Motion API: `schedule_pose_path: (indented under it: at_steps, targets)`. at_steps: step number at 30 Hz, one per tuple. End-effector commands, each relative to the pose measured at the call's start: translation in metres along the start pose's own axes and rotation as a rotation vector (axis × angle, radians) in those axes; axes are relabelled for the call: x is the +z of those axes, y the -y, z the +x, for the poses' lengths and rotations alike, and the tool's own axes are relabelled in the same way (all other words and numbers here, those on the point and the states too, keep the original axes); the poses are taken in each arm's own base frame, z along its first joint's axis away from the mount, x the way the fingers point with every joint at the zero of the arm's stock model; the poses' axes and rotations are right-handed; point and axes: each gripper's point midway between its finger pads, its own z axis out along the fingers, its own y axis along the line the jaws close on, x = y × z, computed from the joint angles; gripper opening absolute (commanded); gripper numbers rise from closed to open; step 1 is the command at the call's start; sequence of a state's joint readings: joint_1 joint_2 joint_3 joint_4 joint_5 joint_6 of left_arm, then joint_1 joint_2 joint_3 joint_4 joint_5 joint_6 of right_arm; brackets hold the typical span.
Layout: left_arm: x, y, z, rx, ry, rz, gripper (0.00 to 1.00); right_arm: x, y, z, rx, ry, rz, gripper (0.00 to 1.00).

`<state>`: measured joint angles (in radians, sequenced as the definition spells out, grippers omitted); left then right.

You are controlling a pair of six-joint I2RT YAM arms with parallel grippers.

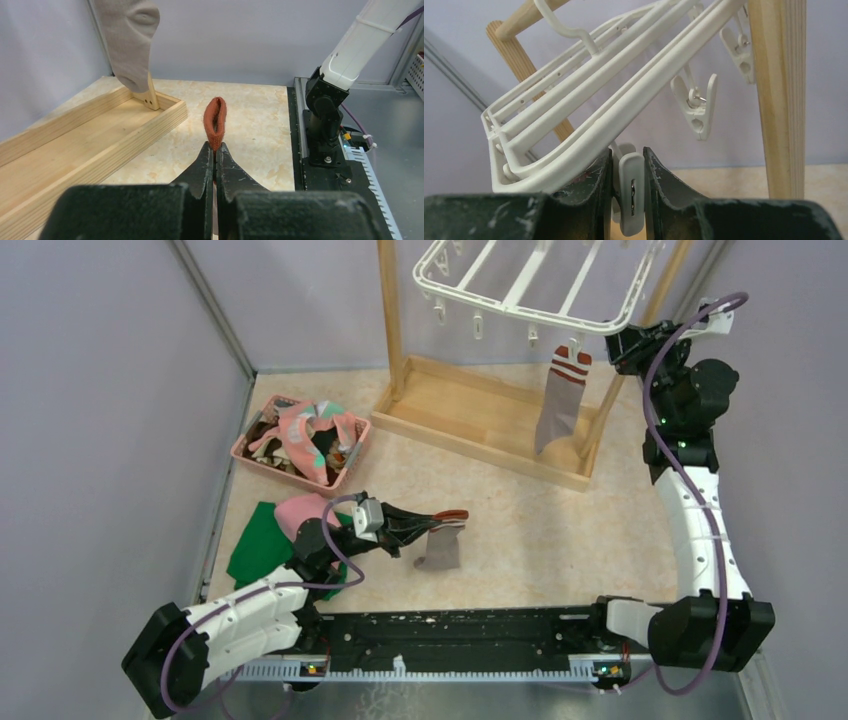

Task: Clip the socks to the hanger
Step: Open the clamp at the hanger.

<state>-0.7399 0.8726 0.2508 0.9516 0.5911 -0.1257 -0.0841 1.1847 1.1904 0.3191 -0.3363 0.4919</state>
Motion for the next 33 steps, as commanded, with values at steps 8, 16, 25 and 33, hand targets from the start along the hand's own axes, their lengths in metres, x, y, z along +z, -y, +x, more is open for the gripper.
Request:
schedule_pose_path:
  at_steps: [8,16,25,33]
  targets:
    - [0.013,0.003,-0.039,0.015,0.111,0.046,0.0,-0.011,-0.008,0.006,0.237,-0.084,0.106,0.0]
    - [0.065,-0.014,-0.058,-0.146,0.12,0.113,0.0,-0.012,-0.009,0.008,0.245,-0.071,0.096,0.0]
    - [0.133,-0.057,-0.065,-0.247,0.145,0.091,0.0,-0.012,-0.005,0.01,0.238,-0.067,0.107,0.0]
    - [0.192,-0.087,-0.076,-0.154,0.127,-0.032,0.0,-0.008,-0.003,0.012,0.237,-0.066,0.108,0.0]
